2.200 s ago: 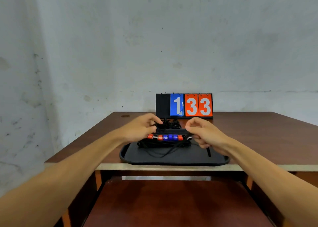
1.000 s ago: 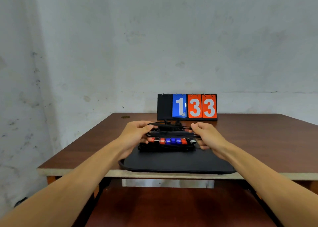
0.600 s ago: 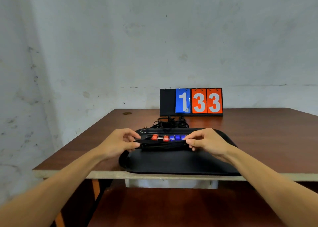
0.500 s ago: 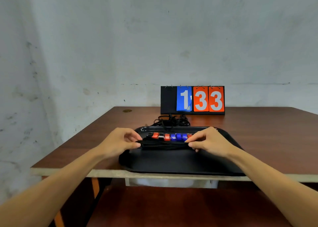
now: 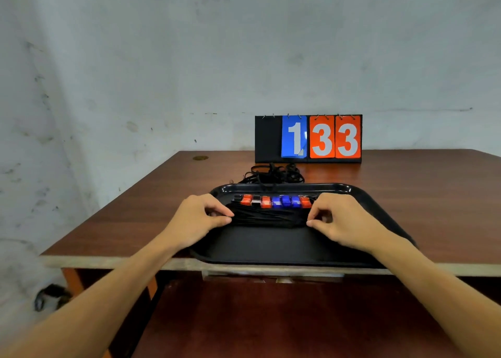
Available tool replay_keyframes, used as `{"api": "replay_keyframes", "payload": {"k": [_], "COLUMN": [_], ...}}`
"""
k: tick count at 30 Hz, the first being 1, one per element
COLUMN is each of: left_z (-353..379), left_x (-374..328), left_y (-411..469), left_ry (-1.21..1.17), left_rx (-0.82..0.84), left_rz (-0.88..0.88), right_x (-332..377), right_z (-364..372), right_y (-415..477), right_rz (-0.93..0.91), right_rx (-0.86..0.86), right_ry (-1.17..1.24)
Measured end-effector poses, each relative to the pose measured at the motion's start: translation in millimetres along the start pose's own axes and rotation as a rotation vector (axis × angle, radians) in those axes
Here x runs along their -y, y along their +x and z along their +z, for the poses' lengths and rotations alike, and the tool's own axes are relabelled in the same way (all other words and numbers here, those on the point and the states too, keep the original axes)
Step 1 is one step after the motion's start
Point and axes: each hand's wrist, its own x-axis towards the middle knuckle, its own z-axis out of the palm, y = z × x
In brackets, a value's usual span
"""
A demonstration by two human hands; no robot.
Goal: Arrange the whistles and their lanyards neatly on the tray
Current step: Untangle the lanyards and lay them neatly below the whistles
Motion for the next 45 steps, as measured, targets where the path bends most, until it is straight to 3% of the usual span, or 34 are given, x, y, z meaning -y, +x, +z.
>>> {"api": "replay_keyframes", "payload": {"k": [12,22,25,30,39,45], "left_z": [1.4,1.8,-2.9,-10.4,-3.3,-2.8], "left_x": [4.2,2.7,2.8,13.0,25.9,26.5], "left_y": [1.8,0.7,0.0,5.5,16.7,17.7], "left_ry": [-0.045,-0.199,-0.368,-0.848,-0.616,-0.45], "left_rx": [-0.043,-0.082,-0.133,-0.332,-0.267,-0.242], "left_rz": [-0.015,-0.088,-0.151,-0.33,-0.385,-0.349], "right_x": [2.2,18.0,37.4,64.1,56.1,56.9], "right_z": [-0.4,-11.7,-9.9,12.5,46.5,37.0], "right_y": [0.3,14.1,41.6,94.3,139.9,156.1], "right_rz": [0.017,0.029,0.049,0.216,0.375,0.317], "right_rx": [-0.037,-0.226,-0.149,-0.015,0.069,-0.002], "right_ry": [-0.179,-0.214,-0.127,-0.015,-0.241,-0.095]}}
